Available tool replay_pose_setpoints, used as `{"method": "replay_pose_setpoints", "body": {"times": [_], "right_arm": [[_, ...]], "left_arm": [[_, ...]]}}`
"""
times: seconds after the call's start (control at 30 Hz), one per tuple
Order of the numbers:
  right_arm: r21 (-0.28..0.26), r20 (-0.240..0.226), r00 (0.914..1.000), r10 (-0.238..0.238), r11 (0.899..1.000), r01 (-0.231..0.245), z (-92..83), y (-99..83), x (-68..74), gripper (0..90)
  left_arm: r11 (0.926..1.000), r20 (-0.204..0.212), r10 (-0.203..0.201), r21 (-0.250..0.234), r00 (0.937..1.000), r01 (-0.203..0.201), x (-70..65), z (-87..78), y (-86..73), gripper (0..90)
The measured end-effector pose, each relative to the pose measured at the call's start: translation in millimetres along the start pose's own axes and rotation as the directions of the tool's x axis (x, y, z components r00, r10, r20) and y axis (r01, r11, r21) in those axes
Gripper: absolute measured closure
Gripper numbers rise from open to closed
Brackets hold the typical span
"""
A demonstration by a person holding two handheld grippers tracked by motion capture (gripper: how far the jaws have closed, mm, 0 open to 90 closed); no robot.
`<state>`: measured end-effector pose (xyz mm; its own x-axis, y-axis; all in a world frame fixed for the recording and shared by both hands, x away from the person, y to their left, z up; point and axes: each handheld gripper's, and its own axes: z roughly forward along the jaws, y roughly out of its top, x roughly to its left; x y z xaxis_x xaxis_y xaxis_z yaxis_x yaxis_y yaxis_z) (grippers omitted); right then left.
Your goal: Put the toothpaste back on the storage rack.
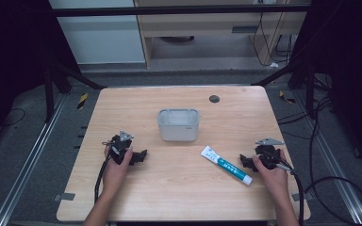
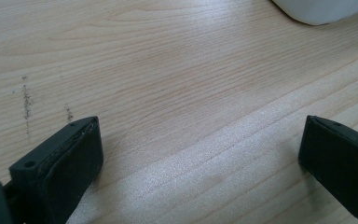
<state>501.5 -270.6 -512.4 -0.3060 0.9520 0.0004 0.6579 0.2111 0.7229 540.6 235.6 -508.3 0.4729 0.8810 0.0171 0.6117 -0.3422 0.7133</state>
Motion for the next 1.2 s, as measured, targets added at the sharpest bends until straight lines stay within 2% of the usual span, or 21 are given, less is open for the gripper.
{"method": "replay_pose_setpoints", "body": {"times": [0.23,0.33,0.37,0.4,0.6,0.73,0.87,0.93,1.07,1.2], "right_arm": [[-0.001,-0.002,1.0000,-0.002,1.000,0.002,0.1,0.0,-0.6,0.6],[-0.023,-0.007,0.9999,0.010,1.000,-0.010,-1.9,-0.4,-0.9,8.0],[-0.024,-0.014,0.9998,0.014,1.000,-0.014,-3.0,-0.3,-1.5,7.8],[-0.035,-0.020,0.9995,0.024,0.999,-0.025,-6.0,0.5,-2.0,7.8],[-0.101,-0.010,0.9999,0.006,0.995,-0.007,-29.9,13.0,3.6,13.8],[-0.107,-0.021,0.9975,-0.067,0.992,0.065,-40.2,17.0,16.4,13.6],[-0.096,-0.017,0.9903,-0.138,0.986,0.136,-46.6,23.4,33.8,17.2],[-0.075,-0.029,0.9829,-0.182,0.981,0.179,-47.8,25.4,45.5,19.7],[-0.042,-0.051,0.9754,-0.214,0.976,0.212,-49.9,27.7,59.6,23.9],[-0.008,-0.069,0.9592,-0.274,0.962,0.274,-50.9,33.2,66.3,28.7]], "left_arm": [[1.0000,0.000,-0.001,0.000,1.0000,0.001,-0.1,0.0,-0.1,0.0],[1.0000,-0.001,0.002,0.001,1.0000,-0.002,-0.1,-0.8,-0.7,0.0],[1.0000,0.000,0.004,0.003,1.0000,-0.004,-0.1,-1.2,-1.0,0.0],[1.0000,0.000,0.004,0.002,1.0000,-0.004,-0.1,-1.3,-1.1,0.0],[1.0000,0.001,-0.001,0.000,1.0000,0.001,0.0,-0.6,-0.6,0.0],[1.0000,0.001,0.003,0.003,1.0000,-0.003,0.6,-0.4,-0.1,0.0],[1.0000,0.001,0.006,0.006,1.0000,-0.006,0.8,-0.6,-0.1,0.0],[1.0000,0.001,0.006,0.006,1.0000,-0.006,0.7,-0.5,-0.1,0.0],[1.0000,0.001,0.003,0.003,1.0000,-0.003,0.5,-0.4,-0.1,0.0],[1.0000,0.001,0.002,0.003,1.0000,-0.002,0.5,-0.4,-0.1,0.0]]}}
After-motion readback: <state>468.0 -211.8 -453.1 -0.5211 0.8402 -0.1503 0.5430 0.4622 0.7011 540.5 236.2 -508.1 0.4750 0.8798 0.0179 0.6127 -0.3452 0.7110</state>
